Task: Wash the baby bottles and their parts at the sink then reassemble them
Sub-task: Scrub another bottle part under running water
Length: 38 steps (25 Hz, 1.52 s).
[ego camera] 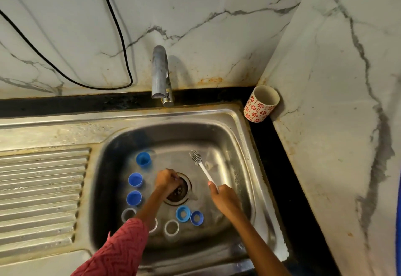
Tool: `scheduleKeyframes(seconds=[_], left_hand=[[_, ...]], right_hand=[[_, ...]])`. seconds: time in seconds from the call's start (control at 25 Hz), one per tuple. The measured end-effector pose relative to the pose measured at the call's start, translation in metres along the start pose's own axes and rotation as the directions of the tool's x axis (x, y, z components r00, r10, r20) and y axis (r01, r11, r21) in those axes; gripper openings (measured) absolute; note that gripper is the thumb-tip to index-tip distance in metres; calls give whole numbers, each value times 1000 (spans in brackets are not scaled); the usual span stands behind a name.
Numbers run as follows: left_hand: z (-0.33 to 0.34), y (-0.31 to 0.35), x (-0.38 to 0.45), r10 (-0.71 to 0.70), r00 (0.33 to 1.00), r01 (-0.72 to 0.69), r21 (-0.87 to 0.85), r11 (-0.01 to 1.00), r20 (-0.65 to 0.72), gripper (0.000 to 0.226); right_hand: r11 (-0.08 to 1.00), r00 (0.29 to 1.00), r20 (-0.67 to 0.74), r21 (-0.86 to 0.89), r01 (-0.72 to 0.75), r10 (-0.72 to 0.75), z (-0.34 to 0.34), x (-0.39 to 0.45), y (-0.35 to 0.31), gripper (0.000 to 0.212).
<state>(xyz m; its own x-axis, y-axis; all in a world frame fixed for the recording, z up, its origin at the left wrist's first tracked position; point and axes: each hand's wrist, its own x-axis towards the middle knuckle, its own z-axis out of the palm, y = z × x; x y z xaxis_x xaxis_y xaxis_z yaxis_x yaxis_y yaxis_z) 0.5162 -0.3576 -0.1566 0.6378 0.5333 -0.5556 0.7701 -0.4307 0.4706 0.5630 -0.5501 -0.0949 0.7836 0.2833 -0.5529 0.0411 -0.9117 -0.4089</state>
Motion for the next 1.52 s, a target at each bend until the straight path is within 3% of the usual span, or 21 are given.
scheduleKeyframes(seconds=[0.04,0.12,0.2,0.28,0.36,0.44,0.56,0.64,0.8,0.92,1.04,1.16,1.24,1.4,1.52], left_hand=[[-10,1,-2,-63,998,58,-232,971,-17,15],[-33,9,-9,-112,992,59,-566,822,-59,14],[-62,22,-7,-128,983,-4,-715,699,-131,29],[-104,47,-11,-189,963,-34,-781,623,-192,27],[-148,78,-16,-186,953,-74,-778,624,-240,32],[-181,104,-16,-82,946,-132,-607,784,-312,46],[-197,130,-7,-64,934,-50,-305,951,-353,67],[-194,137,-1,-95,921,-28,-308,951,-378,69],[-194,135,10,-89,929,-60,-381,923,-360,49],[-195,121,15,-68,972,-98,-648,756,-226,27],[-171,105,-1,-141,990,43,-901,431,-21,25],[-128,84,-15,-151,958,268,-946,183,242,33],[-105,76,-25,-147,924,363,-931,48,353,25],[-103,83,-37,-135,926,335,-933,-134,352,23],[-126,97,-41,-76,967,234,-966,-106,243,30]], right_hand=[[1000,1000,-9,7,3,-3,-4,-4,-2,51],[999,999,-33,35,15,-14,-10,-12,-5,51],[998,997,-66,55,36,-33,-16,-19,-9,50],[994,994,-92,77,72,-65,-21,-28,-16,50],[993,990,-113,78,92,-83,-24,-33,-22,53],[995,990,-121,61,78,-71,-25,-36,-25,58],[998,991,-131,48,33,-26,-28,-34,-22,60],[998,988,-155,51,21,-12,-31,-31,-18,61],[999,990,-143,41,3,3,-30,-29,-16,60],[1000,993,-116,26,9,-6,-25,-32,-17,59],[997,994,-110,77,-2,10,-27,-34,-13,54],[992,996,-86,125,-15,26,-28,-34,-7,47],[993,996,-85,115,-20,30,-28,-38,-7,49],[992,996,-90,129,10,2,-34,-47,-11,52],[991,995,-97,127,42,-29,-39,-50,-17,49]])
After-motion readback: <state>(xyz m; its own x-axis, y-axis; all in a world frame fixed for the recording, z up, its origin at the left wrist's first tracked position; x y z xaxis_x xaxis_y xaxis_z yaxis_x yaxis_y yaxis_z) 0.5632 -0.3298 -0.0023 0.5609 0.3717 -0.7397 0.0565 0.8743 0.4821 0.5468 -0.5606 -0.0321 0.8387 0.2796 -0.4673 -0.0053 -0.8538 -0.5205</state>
